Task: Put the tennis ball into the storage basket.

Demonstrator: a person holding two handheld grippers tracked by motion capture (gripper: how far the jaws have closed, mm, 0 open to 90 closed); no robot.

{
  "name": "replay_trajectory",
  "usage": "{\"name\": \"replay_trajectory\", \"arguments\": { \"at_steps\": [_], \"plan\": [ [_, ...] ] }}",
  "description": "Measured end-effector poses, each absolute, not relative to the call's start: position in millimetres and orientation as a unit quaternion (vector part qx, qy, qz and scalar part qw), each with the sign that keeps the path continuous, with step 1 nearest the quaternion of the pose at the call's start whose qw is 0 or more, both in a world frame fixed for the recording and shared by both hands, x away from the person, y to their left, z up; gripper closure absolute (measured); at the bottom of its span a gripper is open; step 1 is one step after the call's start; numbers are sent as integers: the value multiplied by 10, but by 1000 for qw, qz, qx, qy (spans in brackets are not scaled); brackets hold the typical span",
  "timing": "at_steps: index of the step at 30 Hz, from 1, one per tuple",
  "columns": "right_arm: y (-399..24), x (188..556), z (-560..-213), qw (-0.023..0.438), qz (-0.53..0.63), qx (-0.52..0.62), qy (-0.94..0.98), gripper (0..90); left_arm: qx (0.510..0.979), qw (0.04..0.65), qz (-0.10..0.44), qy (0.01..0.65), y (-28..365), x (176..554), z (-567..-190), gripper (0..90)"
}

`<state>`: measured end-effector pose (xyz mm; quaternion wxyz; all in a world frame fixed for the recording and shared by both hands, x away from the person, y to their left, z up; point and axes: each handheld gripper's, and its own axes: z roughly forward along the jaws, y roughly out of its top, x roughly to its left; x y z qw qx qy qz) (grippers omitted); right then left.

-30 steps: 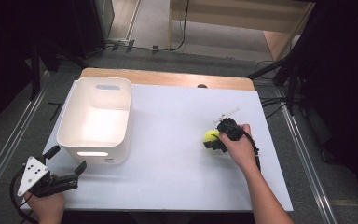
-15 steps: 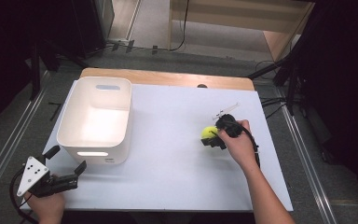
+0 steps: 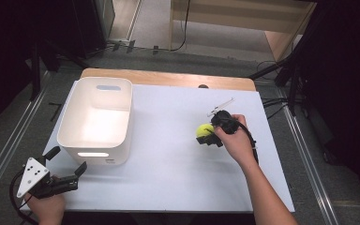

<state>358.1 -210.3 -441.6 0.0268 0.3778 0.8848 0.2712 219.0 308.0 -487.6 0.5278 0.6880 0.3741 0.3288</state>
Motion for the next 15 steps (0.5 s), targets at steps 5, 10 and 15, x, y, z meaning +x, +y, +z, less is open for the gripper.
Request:
{"name": "replay_trajectory", "arguments": {
  "at_steps": [5,10,15],
  "plan": [
    [-2028,3590,-4340,23,274,368,888,236,689,526,329,374,3080,2192,-4874,0],
    [-1952,3601,-4302,19,277,357,892,236,690,526,329,373,3080,2194,-4874,0],
    [-1846,3604,-4290,15,279,347,895,236,688,527,329,374,3080,2196,-4875,0]
  ]
}}
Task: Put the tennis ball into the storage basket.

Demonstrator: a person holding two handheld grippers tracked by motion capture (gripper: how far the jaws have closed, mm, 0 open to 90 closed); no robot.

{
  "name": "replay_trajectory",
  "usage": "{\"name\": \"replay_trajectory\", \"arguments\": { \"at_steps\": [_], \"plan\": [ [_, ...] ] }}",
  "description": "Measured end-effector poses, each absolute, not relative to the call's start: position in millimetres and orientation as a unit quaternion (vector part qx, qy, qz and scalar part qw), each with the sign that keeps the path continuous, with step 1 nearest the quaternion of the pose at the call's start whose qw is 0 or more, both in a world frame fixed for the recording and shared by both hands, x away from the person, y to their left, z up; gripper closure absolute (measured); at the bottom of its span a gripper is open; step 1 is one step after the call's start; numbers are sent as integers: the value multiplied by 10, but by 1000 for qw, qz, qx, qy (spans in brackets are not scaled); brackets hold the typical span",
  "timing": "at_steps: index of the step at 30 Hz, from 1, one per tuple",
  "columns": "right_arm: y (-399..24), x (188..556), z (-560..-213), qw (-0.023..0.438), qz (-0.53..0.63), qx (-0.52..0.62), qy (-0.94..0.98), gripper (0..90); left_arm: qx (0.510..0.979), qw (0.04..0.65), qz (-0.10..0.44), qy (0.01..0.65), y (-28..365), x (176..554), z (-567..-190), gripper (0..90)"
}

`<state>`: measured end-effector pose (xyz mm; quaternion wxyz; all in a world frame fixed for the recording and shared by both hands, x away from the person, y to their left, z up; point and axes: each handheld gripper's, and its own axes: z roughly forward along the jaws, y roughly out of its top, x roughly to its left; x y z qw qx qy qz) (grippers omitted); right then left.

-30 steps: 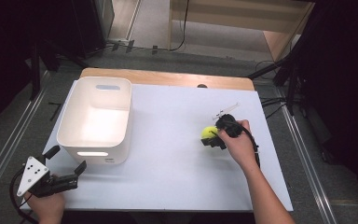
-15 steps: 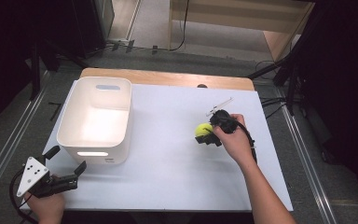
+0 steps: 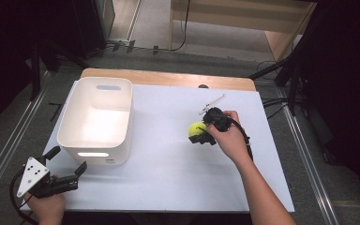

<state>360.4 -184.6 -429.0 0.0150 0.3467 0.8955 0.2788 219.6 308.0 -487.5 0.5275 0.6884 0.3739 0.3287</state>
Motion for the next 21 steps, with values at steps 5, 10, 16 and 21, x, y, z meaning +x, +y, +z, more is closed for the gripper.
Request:
{"name": "replay_trajectory", "arguments": {
  "at_steps": [5,10,16,21],
  "plan": [
    [-1734,3617,-4260,13,277,332,902,236,688,528,328,374,3079,2197,-4875,0],
    [-1636,3628,-4216,12,278,321,905,236,688,529,328,374,3081,2199,-4875,0],
    [-1539,3643,-4172,10,280,310,909,236,687,530,327,374,3081,2200,-4876,0],
    [-1456,3654,-4121,7,281,302,911,237,687,530,328,374,3080,2200,-4876,0]
  ]
}}
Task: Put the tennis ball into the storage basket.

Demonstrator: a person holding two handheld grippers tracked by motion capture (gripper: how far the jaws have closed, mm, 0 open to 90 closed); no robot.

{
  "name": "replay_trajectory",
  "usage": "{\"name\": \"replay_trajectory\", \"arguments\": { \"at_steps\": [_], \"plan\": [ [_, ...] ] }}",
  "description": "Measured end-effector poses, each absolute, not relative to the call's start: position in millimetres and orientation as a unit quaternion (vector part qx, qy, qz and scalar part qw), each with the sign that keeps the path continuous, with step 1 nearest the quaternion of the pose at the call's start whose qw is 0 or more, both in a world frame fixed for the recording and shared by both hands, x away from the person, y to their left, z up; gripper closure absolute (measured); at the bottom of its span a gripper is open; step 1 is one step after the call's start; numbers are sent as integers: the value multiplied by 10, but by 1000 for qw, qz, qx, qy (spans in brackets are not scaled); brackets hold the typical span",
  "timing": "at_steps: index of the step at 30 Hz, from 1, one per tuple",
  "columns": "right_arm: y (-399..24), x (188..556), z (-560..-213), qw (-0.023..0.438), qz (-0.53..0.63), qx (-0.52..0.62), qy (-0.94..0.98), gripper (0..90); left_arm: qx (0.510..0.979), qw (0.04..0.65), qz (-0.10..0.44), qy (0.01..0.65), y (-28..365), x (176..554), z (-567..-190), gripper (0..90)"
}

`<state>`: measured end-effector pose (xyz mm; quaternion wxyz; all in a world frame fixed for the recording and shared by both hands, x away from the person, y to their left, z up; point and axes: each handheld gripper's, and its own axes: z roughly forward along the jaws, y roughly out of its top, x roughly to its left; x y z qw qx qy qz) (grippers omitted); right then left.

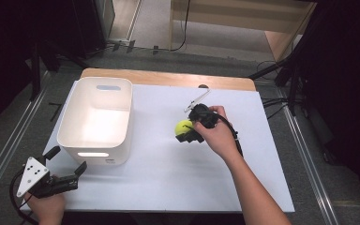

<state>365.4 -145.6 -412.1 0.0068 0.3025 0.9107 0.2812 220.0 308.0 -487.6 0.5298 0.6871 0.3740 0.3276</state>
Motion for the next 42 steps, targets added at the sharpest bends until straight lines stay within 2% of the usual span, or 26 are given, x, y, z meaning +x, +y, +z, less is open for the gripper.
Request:
{"name": "replay_trajectory", "arguments": {
  "at_steps": [42],
  "plan": [
    [-721,3711,-3767,1,279,230,932,238,685,533,326,375,3084,2209,-4875,0]
  ]
}}
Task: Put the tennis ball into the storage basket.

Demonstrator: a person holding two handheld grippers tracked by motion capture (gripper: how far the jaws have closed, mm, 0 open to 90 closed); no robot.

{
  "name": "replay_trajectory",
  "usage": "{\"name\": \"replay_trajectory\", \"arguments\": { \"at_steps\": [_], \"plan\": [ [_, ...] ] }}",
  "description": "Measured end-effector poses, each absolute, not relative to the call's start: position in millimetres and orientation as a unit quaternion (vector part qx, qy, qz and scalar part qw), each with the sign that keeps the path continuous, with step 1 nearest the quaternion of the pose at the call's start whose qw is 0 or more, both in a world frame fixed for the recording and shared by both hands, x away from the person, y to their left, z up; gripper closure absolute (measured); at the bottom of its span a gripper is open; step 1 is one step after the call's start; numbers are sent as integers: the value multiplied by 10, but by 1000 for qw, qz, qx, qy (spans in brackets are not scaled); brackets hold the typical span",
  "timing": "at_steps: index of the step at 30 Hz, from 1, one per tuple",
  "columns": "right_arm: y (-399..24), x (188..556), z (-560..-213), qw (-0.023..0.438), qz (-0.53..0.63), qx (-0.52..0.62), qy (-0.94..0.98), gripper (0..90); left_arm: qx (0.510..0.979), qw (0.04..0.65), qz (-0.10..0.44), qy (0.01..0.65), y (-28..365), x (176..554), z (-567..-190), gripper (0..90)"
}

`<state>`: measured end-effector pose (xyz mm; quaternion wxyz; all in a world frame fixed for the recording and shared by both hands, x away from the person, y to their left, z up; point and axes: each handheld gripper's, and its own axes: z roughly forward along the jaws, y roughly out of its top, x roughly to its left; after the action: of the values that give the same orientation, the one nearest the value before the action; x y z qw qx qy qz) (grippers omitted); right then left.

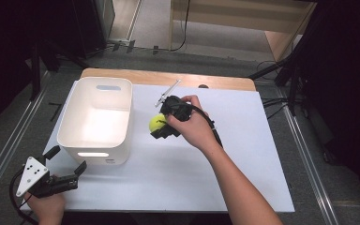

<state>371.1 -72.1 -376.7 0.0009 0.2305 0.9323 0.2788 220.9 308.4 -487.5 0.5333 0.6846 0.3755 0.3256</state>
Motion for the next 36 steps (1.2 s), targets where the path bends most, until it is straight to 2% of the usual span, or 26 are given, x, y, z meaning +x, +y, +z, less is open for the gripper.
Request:
{"name": "replay_trajectory", "arguments": {
  "at_steps": [36],
  "plan": [
    [-289,3654,-3542,-8,309,180,934,238,686,531,326,377,3088,2212,-4871,0]
  ]
}}
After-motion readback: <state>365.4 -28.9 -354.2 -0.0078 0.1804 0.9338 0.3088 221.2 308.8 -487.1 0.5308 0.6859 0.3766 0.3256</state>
